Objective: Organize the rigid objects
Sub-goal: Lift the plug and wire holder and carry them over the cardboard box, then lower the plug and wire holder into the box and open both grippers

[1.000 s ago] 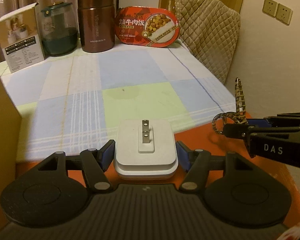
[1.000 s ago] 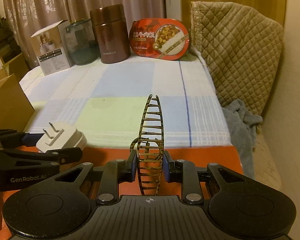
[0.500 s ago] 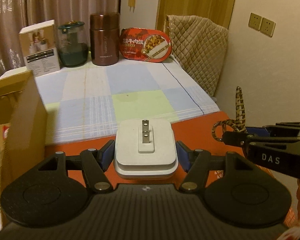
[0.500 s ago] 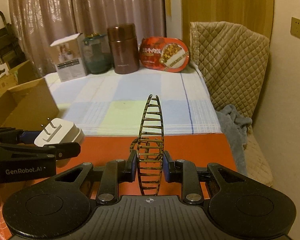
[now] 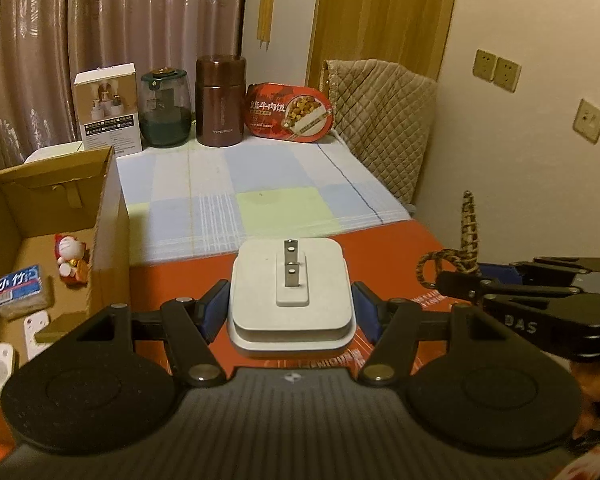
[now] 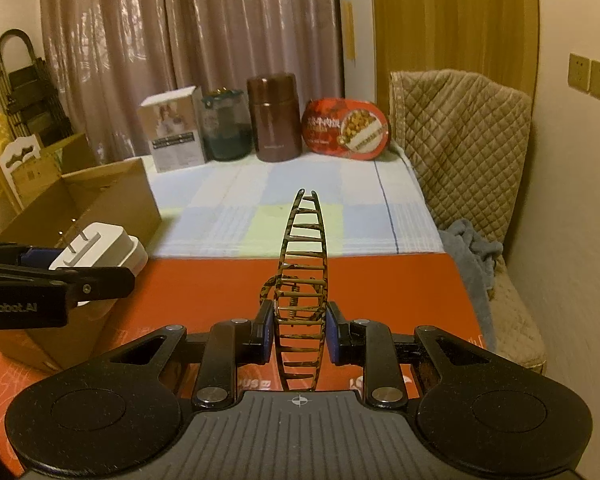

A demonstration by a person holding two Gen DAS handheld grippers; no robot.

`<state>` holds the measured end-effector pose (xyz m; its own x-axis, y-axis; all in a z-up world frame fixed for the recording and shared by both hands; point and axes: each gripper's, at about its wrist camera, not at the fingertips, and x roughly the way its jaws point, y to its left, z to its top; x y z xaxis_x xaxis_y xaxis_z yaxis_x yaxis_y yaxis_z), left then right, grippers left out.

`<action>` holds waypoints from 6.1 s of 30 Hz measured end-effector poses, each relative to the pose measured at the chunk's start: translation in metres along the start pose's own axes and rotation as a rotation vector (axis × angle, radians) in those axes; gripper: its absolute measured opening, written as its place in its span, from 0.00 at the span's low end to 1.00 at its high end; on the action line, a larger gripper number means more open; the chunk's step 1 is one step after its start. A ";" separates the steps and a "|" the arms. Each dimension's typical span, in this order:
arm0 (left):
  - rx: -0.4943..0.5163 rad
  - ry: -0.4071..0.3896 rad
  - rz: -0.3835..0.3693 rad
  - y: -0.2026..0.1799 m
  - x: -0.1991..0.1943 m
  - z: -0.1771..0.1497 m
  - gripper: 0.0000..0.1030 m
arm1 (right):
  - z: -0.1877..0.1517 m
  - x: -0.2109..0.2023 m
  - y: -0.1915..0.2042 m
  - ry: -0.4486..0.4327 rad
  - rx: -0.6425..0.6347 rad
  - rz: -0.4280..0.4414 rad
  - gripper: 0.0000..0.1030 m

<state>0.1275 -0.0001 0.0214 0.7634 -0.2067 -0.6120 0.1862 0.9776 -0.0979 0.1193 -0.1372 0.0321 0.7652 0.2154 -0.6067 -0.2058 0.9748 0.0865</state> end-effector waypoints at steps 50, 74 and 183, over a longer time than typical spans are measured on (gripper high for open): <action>-0.142 -0.065 0.129 0.089 -0.150 -0.040 0.59 | -0.005 -0.063 0.154 -0.029 -0.132 0.179 0.22; -0.156 -0.063 0.213 0.165 -0.135 -0.028 0.59 | 0.015 -0.004 0.206 0.004 -0.225 0.269 0.22; -0.137 0.061 0.249 0.265 -0.021 0.000 0.55 | 0.052 0.147 0.264 0.086 -0.284 0.302 0.22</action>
<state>0.1609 0.2633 0.0082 0.7354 0.0393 -0.6764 -0.0913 0.9950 -0.0413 0.2094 0.1545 0.0068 0.5933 0.4718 -0.6523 -0.5824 0.8109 0.0567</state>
